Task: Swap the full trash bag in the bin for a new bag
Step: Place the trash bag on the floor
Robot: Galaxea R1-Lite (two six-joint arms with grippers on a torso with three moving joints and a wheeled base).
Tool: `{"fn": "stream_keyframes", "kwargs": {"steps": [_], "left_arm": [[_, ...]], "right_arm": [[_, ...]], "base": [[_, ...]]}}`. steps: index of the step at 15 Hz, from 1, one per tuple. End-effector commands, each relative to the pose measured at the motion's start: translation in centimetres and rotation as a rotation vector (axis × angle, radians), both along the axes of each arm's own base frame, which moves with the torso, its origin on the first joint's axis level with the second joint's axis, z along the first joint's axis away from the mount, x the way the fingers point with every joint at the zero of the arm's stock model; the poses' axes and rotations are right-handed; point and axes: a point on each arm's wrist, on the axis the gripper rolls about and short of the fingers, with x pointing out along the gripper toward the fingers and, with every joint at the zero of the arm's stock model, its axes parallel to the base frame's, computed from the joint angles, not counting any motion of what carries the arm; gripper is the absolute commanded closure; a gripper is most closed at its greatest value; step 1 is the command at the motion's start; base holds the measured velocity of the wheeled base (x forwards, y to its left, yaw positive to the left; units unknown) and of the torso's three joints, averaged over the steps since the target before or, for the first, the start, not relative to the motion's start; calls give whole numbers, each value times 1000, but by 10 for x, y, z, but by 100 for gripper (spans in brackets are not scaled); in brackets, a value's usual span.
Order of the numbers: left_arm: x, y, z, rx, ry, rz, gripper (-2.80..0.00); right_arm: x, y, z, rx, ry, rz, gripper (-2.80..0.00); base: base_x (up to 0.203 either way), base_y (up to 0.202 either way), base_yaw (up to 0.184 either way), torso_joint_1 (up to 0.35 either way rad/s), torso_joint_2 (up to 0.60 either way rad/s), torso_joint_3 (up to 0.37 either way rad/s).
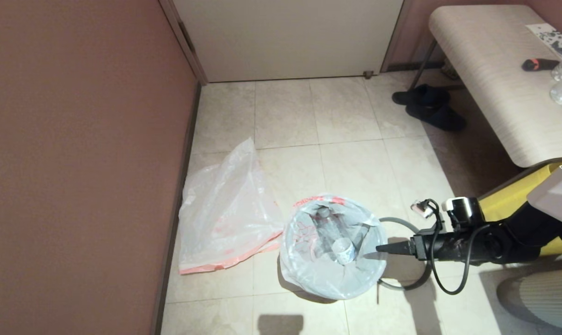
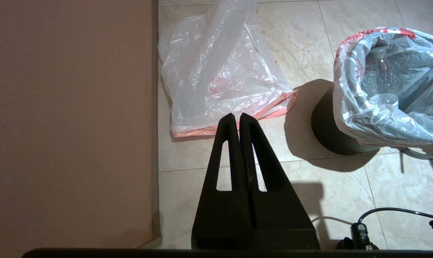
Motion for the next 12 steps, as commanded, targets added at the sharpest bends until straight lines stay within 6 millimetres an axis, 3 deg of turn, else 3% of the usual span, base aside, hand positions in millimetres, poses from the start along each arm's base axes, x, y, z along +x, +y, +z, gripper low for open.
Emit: {"fn": "stream_keyframes", "kwargs": {"steps": [1,9,12], "left_arm": [[0,0,0,0,2,0,0],[0,0,0,0,0,0,0],[0,0,0,0,1,0,0]], "right_arm": [[-4,0,8,14,-12,12,-280],[-11,0,3,15,14,14,-280],[-13,1,12,38,-2,36,-280]], "base": [[0,0,0,0,0,0],[0,0,0,0,0,0],[0,0,0,0,0,0]]}}
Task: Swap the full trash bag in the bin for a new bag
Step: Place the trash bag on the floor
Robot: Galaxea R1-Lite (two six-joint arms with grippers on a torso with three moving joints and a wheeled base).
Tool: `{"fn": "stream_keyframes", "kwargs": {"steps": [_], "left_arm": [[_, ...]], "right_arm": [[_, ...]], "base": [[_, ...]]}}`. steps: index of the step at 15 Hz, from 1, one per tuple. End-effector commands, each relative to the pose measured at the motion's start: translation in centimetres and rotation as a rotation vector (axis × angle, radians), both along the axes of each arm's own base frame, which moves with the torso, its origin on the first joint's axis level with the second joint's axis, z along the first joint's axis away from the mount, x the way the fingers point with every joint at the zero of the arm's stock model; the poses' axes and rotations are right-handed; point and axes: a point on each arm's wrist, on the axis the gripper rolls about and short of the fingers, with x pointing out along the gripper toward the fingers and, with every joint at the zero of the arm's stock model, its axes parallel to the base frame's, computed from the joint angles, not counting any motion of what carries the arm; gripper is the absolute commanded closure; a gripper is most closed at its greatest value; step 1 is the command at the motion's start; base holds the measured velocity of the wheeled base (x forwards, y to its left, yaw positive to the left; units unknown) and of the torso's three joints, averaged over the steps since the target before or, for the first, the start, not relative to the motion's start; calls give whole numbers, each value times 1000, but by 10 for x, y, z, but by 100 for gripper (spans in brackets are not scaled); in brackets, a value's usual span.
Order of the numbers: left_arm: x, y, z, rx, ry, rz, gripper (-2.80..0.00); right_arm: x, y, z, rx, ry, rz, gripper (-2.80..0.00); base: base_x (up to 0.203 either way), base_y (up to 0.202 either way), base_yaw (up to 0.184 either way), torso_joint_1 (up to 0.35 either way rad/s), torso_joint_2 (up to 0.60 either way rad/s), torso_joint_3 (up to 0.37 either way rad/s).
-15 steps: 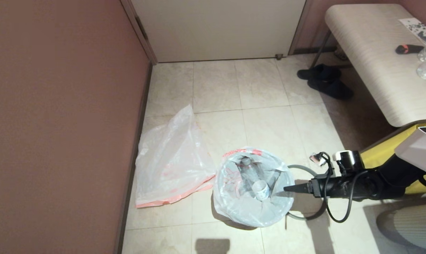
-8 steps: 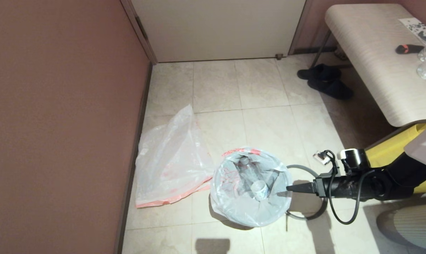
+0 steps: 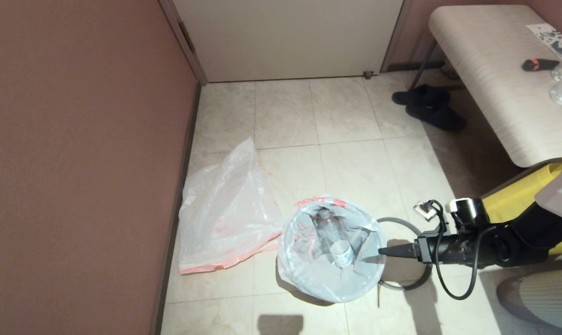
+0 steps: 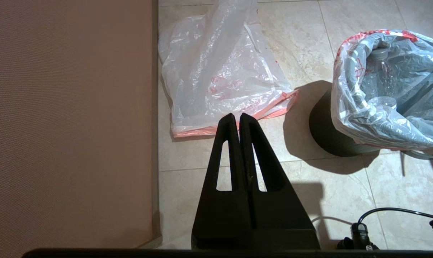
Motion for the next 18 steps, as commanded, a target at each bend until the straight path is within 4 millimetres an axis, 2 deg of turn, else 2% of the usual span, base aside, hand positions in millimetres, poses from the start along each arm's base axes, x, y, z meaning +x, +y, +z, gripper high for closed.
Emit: {"fn": "stream_keyframes", "kwargs": {"steps": [1,3,6,11,16,18], "left_arm": [[0,0,0,0,1,0,0],[0,0,0,0,0,0,0],[0,0,0,0,0,0,0],[0,0,0,0,1,0,0],[0,0,0,0,0,0,0],[0,0,0,0,-2,0,0]], "right_arm": [[-3,0,8,13,-13,11,-280],[-3,0,5,13,-7,10,-280],[3,-10,-15,7,26,-17,-280],[32,-20,-31,6,0,-48,-280],[56,-14,-67,6,14,-29,-280],[54,-6,-72,10,49,-9,-280]], "base": [[0,0,0,0,0,0],[0,0,0,0,0,0],[0,0,0,0,0,0],[0,0,0,0,0,0],[0,0,0,0,0,0],[0,0,0,0,0,0]]}}
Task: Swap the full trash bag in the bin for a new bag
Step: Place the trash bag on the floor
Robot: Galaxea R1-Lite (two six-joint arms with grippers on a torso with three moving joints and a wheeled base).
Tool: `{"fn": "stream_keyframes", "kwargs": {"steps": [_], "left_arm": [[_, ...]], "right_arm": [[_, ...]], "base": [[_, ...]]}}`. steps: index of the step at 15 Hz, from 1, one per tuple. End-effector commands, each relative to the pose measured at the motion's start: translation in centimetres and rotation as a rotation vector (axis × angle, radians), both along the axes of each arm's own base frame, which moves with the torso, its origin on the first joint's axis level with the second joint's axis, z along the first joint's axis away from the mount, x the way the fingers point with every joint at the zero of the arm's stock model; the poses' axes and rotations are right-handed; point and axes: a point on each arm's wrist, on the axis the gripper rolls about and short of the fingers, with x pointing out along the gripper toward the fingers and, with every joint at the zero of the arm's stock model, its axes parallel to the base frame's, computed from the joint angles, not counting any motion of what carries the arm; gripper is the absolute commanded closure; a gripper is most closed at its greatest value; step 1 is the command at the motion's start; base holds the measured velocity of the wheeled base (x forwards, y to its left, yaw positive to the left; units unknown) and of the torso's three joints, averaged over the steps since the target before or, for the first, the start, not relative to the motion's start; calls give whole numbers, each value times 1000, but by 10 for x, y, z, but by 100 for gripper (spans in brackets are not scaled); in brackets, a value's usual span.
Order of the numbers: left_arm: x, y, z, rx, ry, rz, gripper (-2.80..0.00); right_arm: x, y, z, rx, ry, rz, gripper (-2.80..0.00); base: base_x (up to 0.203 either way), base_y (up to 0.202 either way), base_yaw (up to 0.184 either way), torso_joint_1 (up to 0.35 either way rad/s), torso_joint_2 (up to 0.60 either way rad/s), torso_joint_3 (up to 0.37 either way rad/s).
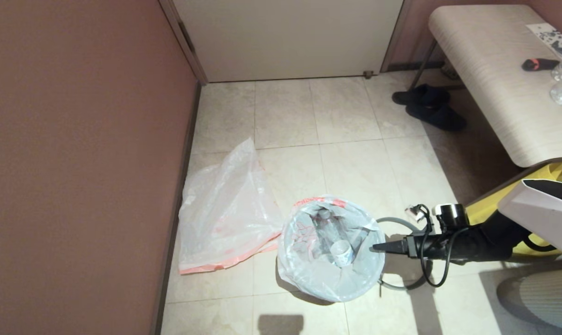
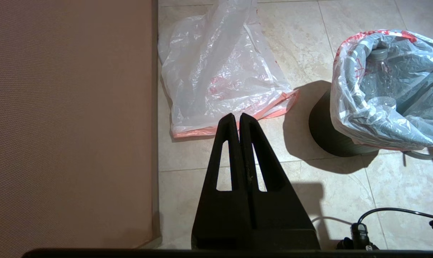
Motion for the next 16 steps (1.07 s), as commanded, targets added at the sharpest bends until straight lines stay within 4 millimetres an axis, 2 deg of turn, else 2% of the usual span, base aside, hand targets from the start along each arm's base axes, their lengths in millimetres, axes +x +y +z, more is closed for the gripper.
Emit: {"fn": "stream_keyframes", "kwargs": {"steps": [1,3,6,9,16], "left_arm": [[0,0,0,0,0,0,0],[0,0,0,0,0,0,0],[0,0,0,0,1,0,0],[0,0,0,0,-1,0,0],[0,0,0,0,1,0,0]], "right_arm": [[-2,12,-18,7,53,34,-280],[-3,13,-16,13,53,42,-280],[-14,13,8,119,76,126,-280],[-17,1,17,154,68,124,-280],[-42,-17,35,252,92,149,-280]], "base": [[0,0,0,0,0,0],[0,0,0,0,0,0],[0,0,0,0,0,0],[0,0,0,0,0,0],[0,0,0,0,0,0]]}}
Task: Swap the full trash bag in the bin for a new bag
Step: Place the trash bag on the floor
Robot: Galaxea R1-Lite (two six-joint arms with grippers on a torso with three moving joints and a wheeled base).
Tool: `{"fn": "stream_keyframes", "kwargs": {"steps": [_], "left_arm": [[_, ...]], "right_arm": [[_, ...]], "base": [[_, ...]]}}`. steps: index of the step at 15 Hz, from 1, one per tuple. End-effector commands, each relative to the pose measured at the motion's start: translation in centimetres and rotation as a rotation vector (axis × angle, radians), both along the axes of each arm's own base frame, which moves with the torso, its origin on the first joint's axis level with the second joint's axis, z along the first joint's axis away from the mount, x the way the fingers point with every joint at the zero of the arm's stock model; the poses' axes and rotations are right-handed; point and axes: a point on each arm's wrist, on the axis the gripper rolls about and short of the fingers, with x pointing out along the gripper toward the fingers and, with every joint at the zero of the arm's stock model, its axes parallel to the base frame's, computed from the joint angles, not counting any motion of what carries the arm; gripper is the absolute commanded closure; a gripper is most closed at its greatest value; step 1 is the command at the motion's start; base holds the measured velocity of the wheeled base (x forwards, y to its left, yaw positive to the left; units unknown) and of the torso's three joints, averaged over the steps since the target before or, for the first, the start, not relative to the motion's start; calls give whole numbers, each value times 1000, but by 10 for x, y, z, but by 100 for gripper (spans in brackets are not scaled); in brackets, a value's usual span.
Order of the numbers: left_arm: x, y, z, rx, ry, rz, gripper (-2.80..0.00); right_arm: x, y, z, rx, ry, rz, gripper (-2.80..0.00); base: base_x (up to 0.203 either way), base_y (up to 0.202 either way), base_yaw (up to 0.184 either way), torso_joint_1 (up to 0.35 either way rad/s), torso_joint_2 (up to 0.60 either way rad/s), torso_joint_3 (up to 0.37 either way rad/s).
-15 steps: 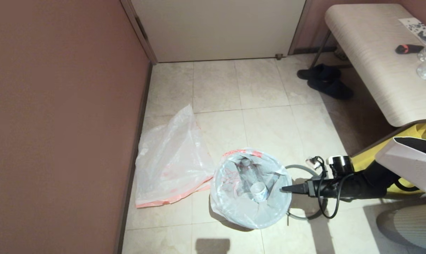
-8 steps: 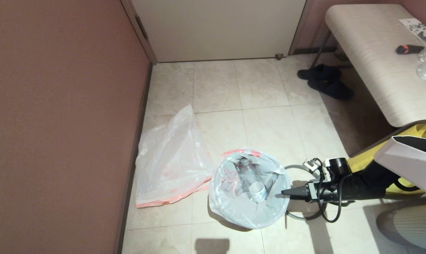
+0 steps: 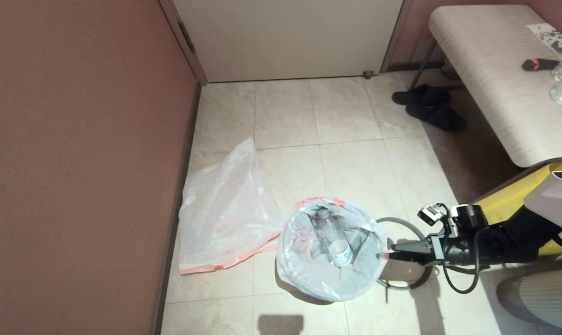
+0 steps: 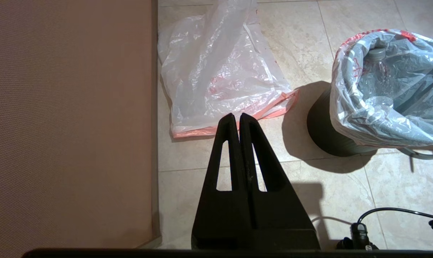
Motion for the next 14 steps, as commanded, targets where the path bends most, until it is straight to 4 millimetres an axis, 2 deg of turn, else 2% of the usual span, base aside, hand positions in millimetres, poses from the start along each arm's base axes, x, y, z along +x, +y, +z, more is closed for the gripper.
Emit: {"fn": "stream_keyframes", "kwargs": {"steps": [1,9,11,14], "left_arm": [[0,0,0,0,1,0,0],[0,0,0,0,2,0,0],[0,0,0,0,2,0,0],[0,0,0,0,1,0,0]], "right_arm": [[-6,-2,8,33,-8,18,-280],[-4,1,11,39,-32,33,-280],[0,-9,12,26,-46,-1,-280],[11,-31,0,24,-40,-58,-280]], "base": [[0,0,0,0,0,0],[0,0,0,0,0,0],[0,0,0,0,0,0],[0,0,0,0,0,0]]}}
